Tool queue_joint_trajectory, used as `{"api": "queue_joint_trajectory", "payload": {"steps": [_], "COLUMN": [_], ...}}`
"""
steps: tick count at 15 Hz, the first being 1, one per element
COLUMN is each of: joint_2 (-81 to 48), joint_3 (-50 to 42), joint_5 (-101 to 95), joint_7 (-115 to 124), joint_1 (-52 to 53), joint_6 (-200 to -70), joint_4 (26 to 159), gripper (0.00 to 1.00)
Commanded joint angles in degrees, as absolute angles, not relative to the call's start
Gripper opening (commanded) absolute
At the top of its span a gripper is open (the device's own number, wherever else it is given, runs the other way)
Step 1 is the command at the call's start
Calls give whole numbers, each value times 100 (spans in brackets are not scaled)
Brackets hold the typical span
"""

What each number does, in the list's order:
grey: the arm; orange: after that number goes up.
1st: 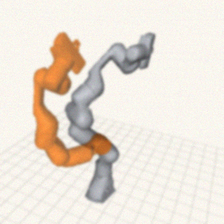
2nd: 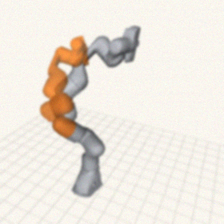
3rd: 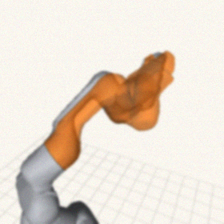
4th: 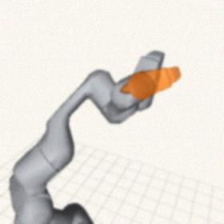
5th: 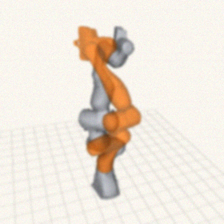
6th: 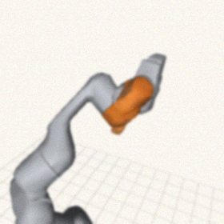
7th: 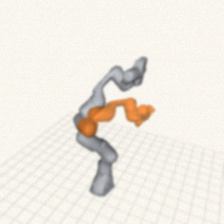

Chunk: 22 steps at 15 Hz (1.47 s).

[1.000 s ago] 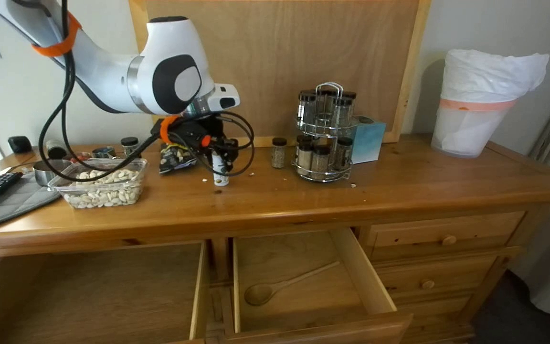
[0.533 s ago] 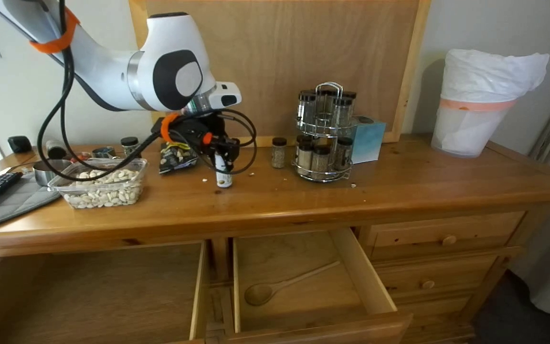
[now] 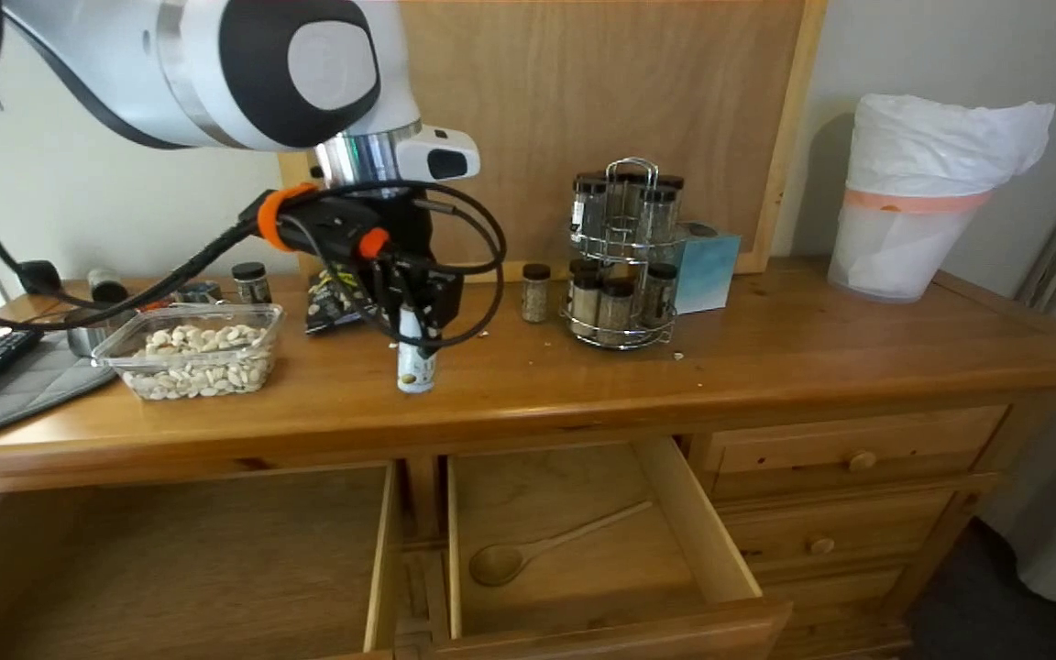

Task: Put the white bottle inside the drawer to the right

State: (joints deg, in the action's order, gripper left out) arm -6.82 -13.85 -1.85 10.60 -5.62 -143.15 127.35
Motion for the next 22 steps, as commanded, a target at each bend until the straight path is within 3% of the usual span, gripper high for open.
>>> {"api": "queue_joint_trajectory", "payload": {"steps": [1,7,14,19,22], "joint_2": [402,320,-423,-1261,-1719], "joint_3": [-1522,-1764,-1509,-1977,-1962], "joint_5": [-543,-90,-301,-713,108], "joint_7": [1499,1825,2643,3617,3481], "joint_1": [-896,-1609,-1517,-1443,-1420], "joint_6": [-14329,-15016,-15391,-16090,-16503], "joint_4": [13905,14161,13823,13707,13489], "gripper": [19,19,19,19,19]}}
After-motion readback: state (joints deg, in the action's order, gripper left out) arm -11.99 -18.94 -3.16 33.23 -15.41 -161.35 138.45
